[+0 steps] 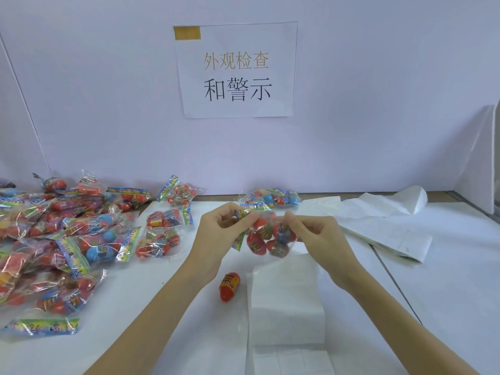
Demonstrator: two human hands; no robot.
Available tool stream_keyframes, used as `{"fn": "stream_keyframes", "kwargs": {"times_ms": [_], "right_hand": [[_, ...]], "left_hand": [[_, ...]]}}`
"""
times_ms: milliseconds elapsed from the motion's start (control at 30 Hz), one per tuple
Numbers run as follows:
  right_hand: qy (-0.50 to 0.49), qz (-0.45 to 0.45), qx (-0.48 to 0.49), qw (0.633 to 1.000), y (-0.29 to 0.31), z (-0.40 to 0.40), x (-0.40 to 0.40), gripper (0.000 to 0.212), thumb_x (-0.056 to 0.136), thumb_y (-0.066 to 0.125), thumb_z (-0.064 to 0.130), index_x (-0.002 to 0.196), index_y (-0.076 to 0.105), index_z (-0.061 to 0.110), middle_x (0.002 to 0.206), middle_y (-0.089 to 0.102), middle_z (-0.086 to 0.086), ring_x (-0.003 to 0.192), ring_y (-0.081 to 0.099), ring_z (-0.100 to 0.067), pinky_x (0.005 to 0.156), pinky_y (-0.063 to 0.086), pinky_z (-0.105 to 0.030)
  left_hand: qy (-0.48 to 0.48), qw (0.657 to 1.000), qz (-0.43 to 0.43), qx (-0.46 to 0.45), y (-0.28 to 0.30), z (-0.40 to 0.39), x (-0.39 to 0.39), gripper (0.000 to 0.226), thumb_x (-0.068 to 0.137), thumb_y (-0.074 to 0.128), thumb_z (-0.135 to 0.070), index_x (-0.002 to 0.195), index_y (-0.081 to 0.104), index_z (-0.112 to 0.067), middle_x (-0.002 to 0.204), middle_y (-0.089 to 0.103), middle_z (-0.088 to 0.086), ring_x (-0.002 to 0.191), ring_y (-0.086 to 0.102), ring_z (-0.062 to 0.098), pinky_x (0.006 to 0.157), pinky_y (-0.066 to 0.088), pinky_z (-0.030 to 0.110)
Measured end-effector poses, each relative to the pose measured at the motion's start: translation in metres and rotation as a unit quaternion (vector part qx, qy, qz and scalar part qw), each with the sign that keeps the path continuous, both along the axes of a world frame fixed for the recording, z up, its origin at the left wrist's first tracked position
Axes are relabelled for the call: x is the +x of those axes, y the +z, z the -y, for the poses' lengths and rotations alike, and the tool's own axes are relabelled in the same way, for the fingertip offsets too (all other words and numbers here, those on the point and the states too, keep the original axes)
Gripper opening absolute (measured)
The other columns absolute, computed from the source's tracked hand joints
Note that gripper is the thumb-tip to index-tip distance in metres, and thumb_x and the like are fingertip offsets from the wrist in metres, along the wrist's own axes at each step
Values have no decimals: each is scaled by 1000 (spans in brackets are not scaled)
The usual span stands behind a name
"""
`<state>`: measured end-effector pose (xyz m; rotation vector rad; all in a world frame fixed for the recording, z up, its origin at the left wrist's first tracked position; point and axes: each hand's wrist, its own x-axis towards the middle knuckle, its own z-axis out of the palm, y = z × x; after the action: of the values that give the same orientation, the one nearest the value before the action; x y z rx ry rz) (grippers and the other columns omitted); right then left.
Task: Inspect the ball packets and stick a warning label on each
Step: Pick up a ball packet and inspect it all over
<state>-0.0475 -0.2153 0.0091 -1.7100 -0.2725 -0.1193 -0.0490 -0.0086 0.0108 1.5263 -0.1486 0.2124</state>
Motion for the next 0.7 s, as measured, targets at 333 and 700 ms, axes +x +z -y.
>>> {"fn": "stream_keyframes", "kwargs": {"times_ms": [333, 700], "right_hand": [[96, -103, 80, 987, 7, 4, -2, 27, 101, 65, 31, 115, 75, 11, 103, 80, -9, 92, 78, -23, 73, 58, -21], [58, -41, 36, 997, 4, 4, -5, 20, 84, 82, 39, 102, 81, 32, 92, 80, -8, 85, 77, -22, 76, 59, -24]], "left_hand": [[41, 997, -39, -54, -4, 0, 2, 12, 95, 73, -24, 95, 84, -20, 100, 80, 8, 94, 73, 28, 90, 60, 35], [-51, 997, -13, 48, -5, 10, -2, 34, 90, 70, -43, 113, 75, -19, 107, 76, -5, 97, 69, 12, 85, 57, 25]]}}
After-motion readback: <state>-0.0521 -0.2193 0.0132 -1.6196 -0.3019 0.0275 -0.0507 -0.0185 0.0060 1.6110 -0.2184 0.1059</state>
